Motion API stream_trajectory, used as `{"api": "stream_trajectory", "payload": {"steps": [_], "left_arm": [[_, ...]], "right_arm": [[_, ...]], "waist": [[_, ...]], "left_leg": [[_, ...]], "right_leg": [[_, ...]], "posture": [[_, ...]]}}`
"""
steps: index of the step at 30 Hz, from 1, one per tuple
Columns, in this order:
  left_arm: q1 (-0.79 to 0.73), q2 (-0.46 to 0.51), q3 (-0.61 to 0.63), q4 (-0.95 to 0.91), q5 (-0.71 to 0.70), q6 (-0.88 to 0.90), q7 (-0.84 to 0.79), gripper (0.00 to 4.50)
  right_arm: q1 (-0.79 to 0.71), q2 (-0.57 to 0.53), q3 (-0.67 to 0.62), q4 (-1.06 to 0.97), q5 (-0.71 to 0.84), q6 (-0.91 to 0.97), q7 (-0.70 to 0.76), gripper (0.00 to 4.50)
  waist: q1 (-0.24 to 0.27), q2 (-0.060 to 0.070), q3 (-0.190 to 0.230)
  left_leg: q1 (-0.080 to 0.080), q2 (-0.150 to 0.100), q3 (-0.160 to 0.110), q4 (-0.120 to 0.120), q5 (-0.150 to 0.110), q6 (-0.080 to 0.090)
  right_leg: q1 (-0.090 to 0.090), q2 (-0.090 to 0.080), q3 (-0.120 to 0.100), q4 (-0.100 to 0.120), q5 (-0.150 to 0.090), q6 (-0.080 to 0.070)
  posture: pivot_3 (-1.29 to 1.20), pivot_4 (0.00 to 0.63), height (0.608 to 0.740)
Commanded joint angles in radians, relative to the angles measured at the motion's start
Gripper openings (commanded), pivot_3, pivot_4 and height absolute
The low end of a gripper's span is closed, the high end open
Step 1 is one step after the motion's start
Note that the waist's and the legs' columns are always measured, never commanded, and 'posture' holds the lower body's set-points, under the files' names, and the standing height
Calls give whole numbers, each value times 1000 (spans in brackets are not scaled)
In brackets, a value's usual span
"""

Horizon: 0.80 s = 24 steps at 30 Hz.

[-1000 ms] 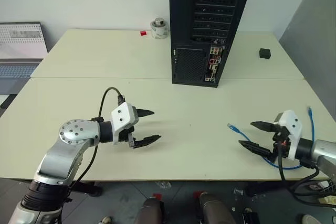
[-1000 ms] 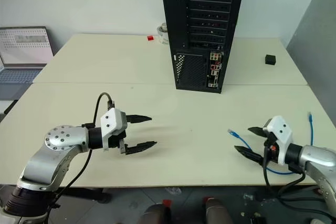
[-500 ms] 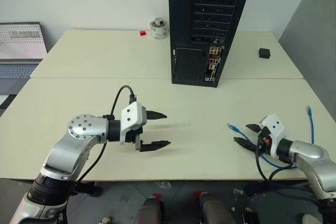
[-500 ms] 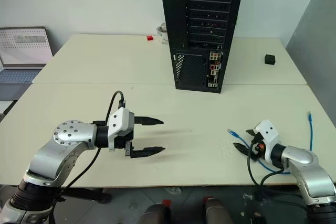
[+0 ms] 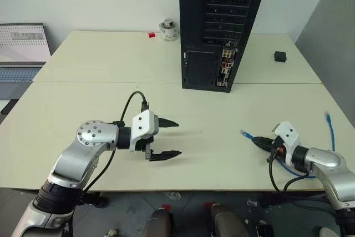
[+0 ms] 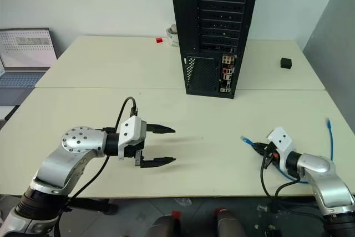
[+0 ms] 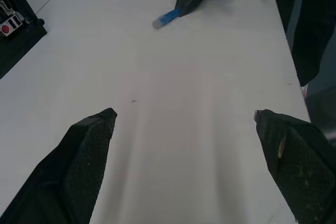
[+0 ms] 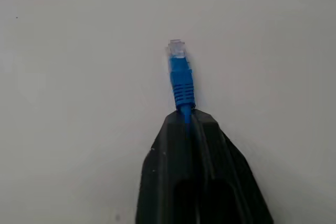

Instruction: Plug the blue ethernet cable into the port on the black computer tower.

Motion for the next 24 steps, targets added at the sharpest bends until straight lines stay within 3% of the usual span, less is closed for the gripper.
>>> {"api": "stream_trajectory", "payload": {"steps": [1,11,24], "left_arm": [[-40,-27,-26,32,13,-27,-7,4500],[-192,-117,-128,230,82,-111,-75,4500],[-281,-187,-172,328,108,-163,-155,4500]], "right_arm": [[-48,-10,8,-91,14,23,15,23],[-184,-39,167,-324,25,141,104,23],[-282,-15,280,-344,-3,173,116,23]], "waist": [[0,0,0],[2,0,0],[1,0,0]], "left_leg": [[0,0,0,0,0,0],[-1,0,-1,1,0,0],[-2,0,-3,1,0,0]], "right_leg": [[0,0,0,0,0,0],[0,1,-2,0,0,0],[0,1,-3,0,0,0]], "posture": [[0,150,740],[0,150,740],[0,150,740]]}}
